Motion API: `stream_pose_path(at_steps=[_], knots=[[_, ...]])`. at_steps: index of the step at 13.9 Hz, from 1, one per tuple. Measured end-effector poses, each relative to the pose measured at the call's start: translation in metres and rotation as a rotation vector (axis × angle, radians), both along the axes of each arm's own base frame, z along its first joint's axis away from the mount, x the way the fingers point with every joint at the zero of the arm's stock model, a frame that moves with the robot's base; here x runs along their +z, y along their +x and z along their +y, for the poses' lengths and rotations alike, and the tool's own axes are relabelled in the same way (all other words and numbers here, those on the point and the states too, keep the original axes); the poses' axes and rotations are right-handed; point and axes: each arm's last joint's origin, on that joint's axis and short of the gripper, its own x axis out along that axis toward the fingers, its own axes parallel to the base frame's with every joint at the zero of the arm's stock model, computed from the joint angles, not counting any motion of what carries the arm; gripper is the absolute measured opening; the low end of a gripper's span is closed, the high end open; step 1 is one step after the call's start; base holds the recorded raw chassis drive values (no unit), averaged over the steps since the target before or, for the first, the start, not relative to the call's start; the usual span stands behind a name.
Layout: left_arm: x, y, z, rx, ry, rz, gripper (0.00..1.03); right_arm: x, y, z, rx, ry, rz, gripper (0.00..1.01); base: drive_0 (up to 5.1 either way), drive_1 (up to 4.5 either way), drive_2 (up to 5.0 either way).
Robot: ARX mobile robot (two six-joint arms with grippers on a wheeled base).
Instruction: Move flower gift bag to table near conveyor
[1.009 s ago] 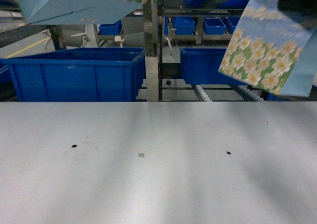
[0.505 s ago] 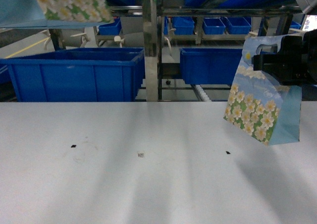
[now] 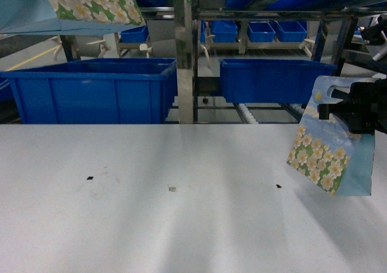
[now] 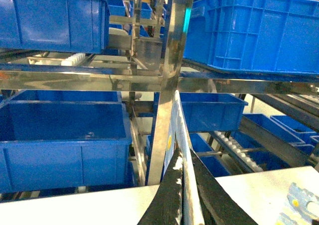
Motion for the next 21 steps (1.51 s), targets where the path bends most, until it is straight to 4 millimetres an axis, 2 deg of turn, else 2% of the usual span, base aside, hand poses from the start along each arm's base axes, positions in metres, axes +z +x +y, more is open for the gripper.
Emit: stream_pose_path(at_steps=[5,7,11,14,15,16,17,20,21], knots=[[0.0,0.0,0.0,0.003,0.0,-0.001,0.02,-0.031,0.009,-0.017,-0.036,0.006,0.023,0.02,0.0,0.0,0.0],[0.0,0.0,0.0,0.003,0.0,0.0,0.02,-0.034,0.013,-0.017,-0.021,0.029,0.028,0.02,0.0,0.0,0.0],[0.0,0.0,0.0,0.003,0.0,0.0,0.02,-0.038,0.035,-0.023,-0.048,0.033,0.027,0.02,0.0,0.0,0.0],[0.0,0.0,0.0,0.002,0.0,0.0,0.02,-0.03,0.051,-0.026,-0.055,0.036,-0.015,0.02,0.0,0.0,0.0],[0.0,0.0,0.0,0.002,0.0,0.0,0.02,-0.03,0.051,-0.026,-0.055,0.037,-0.02,0.02,0.0,0.0,0.0],[0.0,0.0,0.0,0.003,0.0,0.0,0.02,-0.042,0.041,-0.016,-0.029,0.045,0.01,0.02,0.0,0.0,0.0],[0.0,0.0,0.0,0.002,0.0,-0.001,0.02,-0.055,0.027,-0.008,-0.005,0.042,0.056,0.07,0.0,0.0,0.0],[0.0,0.0,0.0,0.003,0.0,-0.001,0.02,-0.056,0.024,-0.008,-0.007,0.054,0.091,0.57,0.0,0.0,0.0],[0.0,0.0,0.0,0.003,0.0,-0.001,0.02,-0.053,0.023,-0.006,-0.003,0.066,0.112,0.66,0.0,0.0,0.0]])
